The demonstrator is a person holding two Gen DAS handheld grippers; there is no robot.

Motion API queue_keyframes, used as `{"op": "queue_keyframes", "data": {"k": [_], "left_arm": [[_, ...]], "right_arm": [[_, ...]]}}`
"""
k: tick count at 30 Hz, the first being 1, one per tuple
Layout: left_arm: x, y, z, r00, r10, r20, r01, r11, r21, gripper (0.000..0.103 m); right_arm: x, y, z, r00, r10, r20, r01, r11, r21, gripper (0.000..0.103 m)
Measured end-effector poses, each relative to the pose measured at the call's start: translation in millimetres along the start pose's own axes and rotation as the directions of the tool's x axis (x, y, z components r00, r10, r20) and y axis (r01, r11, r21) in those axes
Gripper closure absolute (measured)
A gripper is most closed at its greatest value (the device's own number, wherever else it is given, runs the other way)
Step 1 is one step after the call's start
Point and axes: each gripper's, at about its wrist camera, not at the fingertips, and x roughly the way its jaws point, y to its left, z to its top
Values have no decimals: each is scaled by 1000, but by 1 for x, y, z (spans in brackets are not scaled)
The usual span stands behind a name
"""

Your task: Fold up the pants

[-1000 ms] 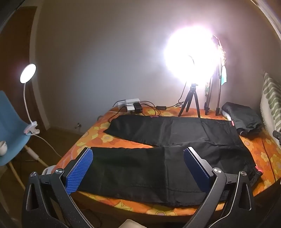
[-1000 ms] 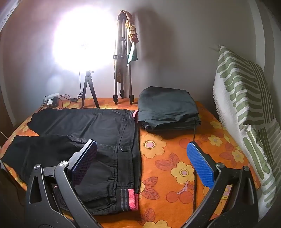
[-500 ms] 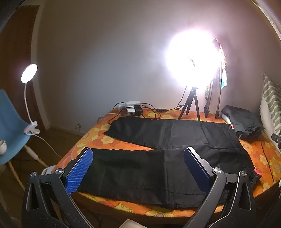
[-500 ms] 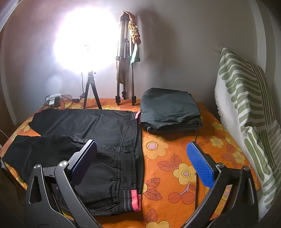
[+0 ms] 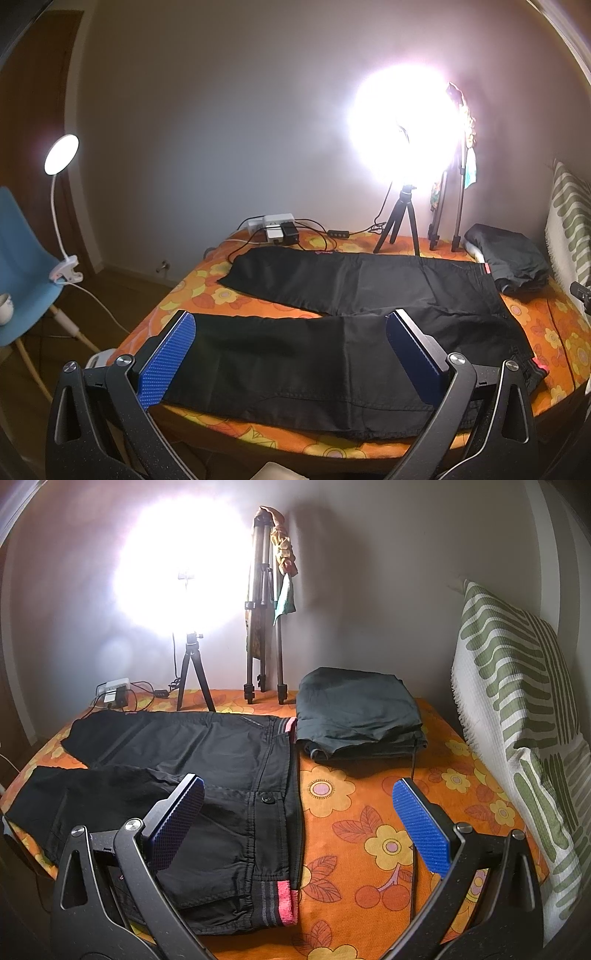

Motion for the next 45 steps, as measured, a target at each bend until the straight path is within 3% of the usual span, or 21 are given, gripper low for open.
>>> {"op": "queue_keyframes", "data": {"k": [45], "left_arm": [[3,1,-1,1000,7,-7,-7,1000,6,1]], "right_arm": [[3,3,2,1000,18,-8,-18,1000,-1,0]]}}
